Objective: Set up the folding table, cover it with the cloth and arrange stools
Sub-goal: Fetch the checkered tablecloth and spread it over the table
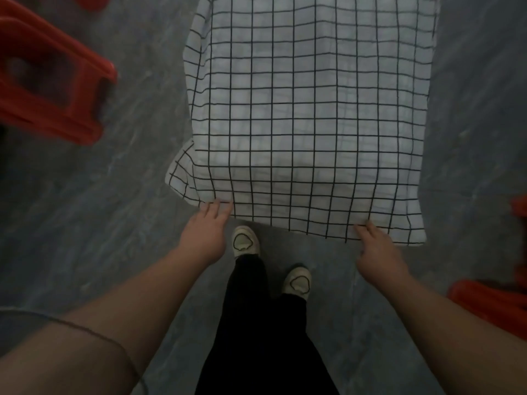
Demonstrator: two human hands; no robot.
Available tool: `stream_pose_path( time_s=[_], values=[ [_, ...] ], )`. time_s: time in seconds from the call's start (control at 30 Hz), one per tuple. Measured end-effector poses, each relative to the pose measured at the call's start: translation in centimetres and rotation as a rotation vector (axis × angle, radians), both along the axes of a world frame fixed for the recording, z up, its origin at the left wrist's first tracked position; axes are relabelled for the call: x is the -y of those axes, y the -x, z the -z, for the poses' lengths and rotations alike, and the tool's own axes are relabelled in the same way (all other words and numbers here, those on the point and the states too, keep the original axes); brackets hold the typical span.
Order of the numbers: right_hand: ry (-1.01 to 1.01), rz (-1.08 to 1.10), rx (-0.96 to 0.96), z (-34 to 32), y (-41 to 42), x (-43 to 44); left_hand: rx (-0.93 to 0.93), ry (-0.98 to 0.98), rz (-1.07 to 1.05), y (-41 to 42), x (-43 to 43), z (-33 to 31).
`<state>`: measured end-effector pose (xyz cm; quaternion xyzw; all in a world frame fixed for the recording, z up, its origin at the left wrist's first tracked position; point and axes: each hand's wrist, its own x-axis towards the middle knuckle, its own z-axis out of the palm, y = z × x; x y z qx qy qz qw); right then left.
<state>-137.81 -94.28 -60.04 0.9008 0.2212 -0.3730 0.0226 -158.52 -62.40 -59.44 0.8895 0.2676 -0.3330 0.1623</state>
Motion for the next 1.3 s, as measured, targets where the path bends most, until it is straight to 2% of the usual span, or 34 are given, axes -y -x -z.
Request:
stream_pose_path(
  time_s=[0.23,0.5,0.7,1.0,1.13,1.3],
  values=[
    [-0.052,0.166,-0.033,1.1,-1.3,-2.8,0.102,0.064,-0.057,-3.2,-0.2,0.1],
    [-0.038,0.186,-0.009,2.8,-6.5,-5.1,0.105,0.093,-0.026,-7.1,-2.5,0.7],
    [0.060,0.261,-0.008,3.2,-8.3,-7.6,-0.002,0.119,-0.019,-9.2,-3.5,0.7],
    [-0.036,0.426,-0.120,-2.8,-6.7,-7.7,-0.103,0.281,0.038,-12.1,-0.8,-3.7],
    [-0.040,0.491,-0.137,-5.3,-7.6,-5.8,-0.029,0.300,0.089,-15.1,1.8,-5.7],
    [-0.156,0.575,-0.151,-5.6,-9.8,-1.9,0.014,0.288,0.146,-20.1,6.6,-6.2]
  ],
)
